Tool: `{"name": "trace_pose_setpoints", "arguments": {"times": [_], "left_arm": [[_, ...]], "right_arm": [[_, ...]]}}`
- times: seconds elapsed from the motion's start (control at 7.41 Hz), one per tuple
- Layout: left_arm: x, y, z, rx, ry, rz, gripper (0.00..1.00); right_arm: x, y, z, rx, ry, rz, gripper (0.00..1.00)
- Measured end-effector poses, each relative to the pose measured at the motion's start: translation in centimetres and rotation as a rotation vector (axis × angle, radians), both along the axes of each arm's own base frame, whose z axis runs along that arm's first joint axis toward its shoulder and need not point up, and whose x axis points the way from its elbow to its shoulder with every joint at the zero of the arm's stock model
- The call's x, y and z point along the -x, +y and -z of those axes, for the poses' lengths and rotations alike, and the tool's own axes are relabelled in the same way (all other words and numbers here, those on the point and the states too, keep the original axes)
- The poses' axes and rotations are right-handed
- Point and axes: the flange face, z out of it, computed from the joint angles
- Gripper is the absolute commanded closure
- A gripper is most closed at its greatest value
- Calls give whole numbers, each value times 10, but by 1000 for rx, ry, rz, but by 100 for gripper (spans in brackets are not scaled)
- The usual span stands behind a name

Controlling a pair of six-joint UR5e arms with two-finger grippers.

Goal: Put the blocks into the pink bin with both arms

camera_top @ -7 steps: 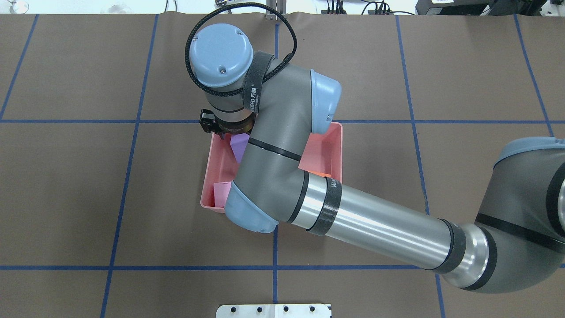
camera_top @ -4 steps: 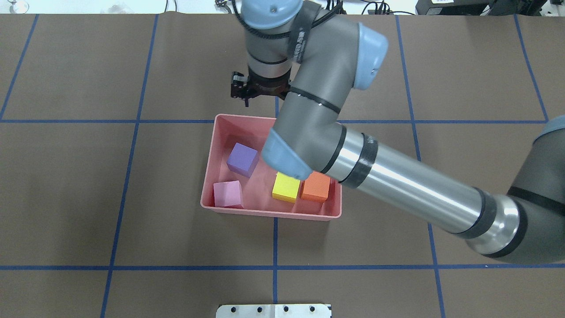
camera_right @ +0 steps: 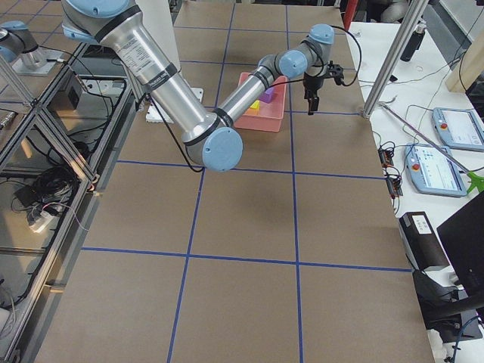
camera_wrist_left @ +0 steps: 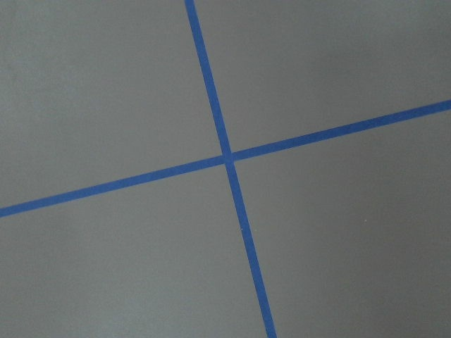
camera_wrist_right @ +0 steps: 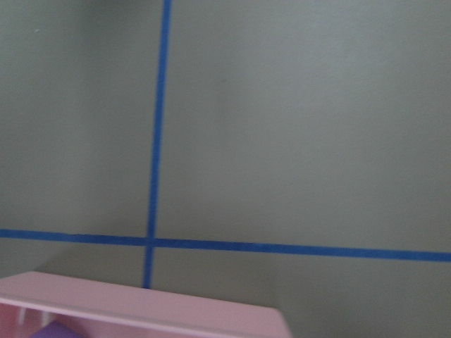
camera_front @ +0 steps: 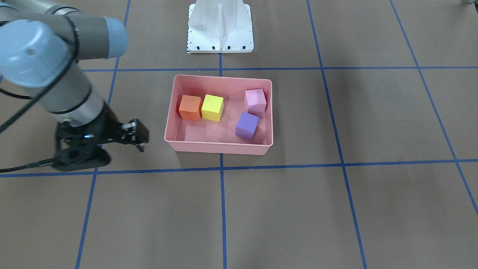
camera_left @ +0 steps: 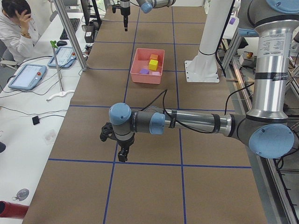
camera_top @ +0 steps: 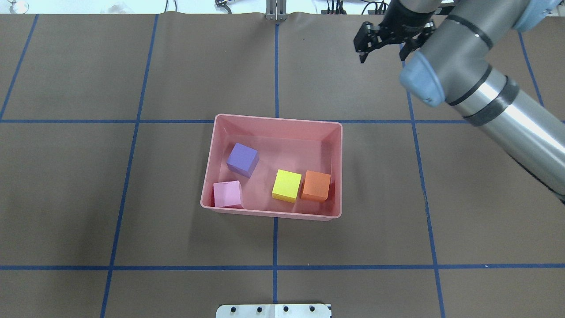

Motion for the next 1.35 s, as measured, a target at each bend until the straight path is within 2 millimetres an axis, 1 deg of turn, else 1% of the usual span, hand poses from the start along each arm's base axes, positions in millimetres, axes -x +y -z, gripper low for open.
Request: {"name": "trace_pose_setpoints", "arguments": {"times": [0.14,0.27,0.4,0.54,0.68,0.81,0.94,1.08,1.22,1.35], "left_arm": [[8,2,0,3,11,14,0],[13,5,0,4,24,21,0],[17,9,0,-2,33,21,0],[20,13,-1,-7,37,18,0],[22,17,-4,-6,38,18,0],[24,22,-4,-6,39,19,0],[24,26,-1,-16,39,19,0],[25,29,2,-25,37,19,0],[25,30,3,-29,35,19,0],[25,30,4,-33,37,18,0]], "right_arm": [[-51,-11,-39,-32,14,29,0],[-94,-17,-73,-58,25,53,0],[-133,-17,-107,-80,36,76,0],[-168,-11,-144,-89,50,94,0],[-202,1,-187,-77,66,102,0],[-235,18,-230,-59,83,110,0],[-270,39,-272,-56,96,128,0],[-300,61,-305,-51,102,139,0],[-323,83,-331,-31,103,130,0],[-342,103,-352,-6,103,114,0]]}}
